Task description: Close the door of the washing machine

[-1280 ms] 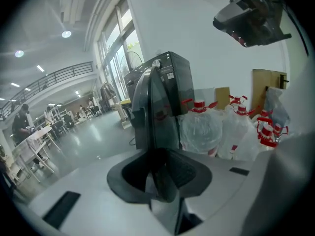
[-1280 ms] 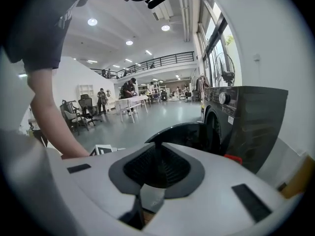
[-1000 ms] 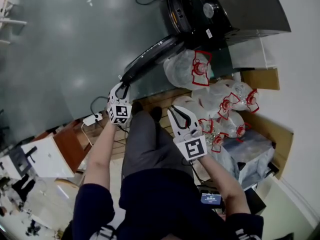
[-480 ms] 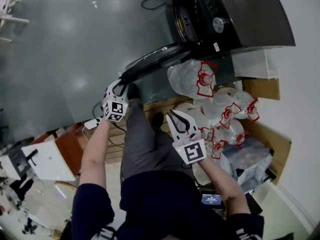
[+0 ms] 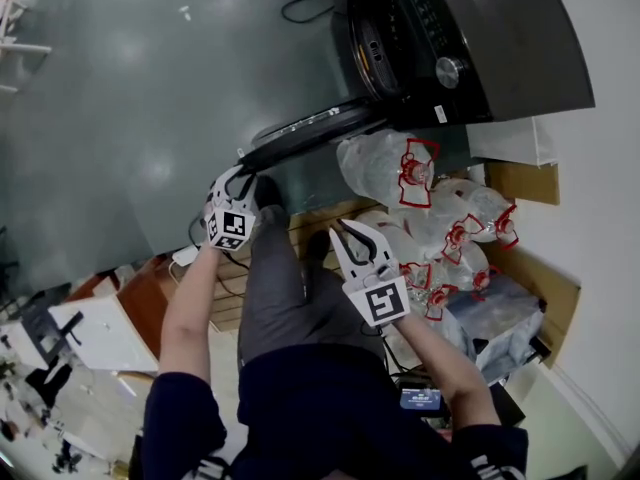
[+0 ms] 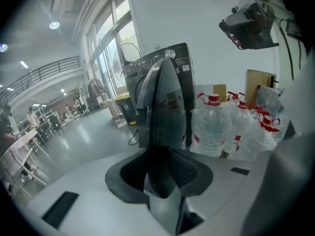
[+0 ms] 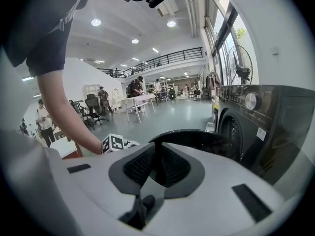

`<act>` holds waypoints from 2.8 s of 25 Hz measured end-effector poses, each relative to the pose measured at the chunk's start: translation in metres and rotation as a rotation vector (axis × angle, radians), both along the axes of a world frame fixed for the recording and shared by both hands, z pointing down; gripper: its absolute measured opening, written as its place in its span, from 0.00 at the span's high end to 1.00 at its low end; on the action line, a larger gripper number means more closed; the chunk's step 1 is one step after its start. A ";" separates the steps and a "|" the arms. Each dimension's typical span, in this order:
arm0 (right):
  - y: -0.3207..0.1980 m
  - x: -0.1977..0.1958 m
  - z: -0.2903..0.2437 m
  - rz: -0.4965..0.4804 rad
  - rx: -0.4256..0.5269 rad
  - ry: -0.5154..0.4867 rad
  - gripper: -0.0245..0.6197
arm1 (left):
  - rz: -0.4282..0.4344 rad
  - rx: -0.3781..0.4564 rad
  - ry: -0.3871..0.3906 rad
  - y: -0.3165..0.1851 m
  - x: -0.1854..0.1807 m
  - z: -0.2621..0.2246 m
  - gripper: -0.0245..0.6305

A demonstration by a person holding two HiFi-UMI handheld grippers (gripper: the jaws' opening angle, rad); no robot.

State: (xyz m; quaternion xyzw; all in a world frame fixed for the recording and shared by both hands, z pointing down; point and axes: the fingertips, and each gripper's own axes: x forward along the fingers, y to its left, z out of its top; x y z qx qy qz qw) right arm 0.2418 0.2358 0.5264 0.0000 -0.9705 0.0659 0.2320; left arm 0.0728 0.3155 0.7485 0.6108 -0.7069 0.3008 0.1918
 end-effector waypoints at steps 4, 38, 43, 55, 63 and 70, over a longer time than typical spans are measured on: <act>-0.011 -0.024 0.011 0.023 -0.009 0.013 0.87 | 0.035 -0.012 0.009 -0.011 -0.022 0.007 0.75; -0.071 -0.172 -0.016 0.071 -0.037 0.104 0.87 | 0.310 -0.119 0.067 -0.093 -0.151 0.015 0.74; -0.088 -0.190 -0.021 -0.009 -0.036 0.087 0.87 | 0.325 -0.156 0.059 -0.105 -0.165 0.014 0.73; -0.129 -0.202 -0.012 -0.047 -0.062 0.099 0.87 | 0.382 -0.197 0.041 -0.138 -0.195 0.019 0.72; -0.138 -0.207 -0.007 0.024 -0.069 0.125 0.87 | 0.472 -0.205 0.022 -0.175 -0.222 0.017 0.72; -0.139 -0.240 -0.010 0.152 -0.084 0.126 0.87 | 0.558 -0.194 0.027 -0.200 -0.237 0.014 0.72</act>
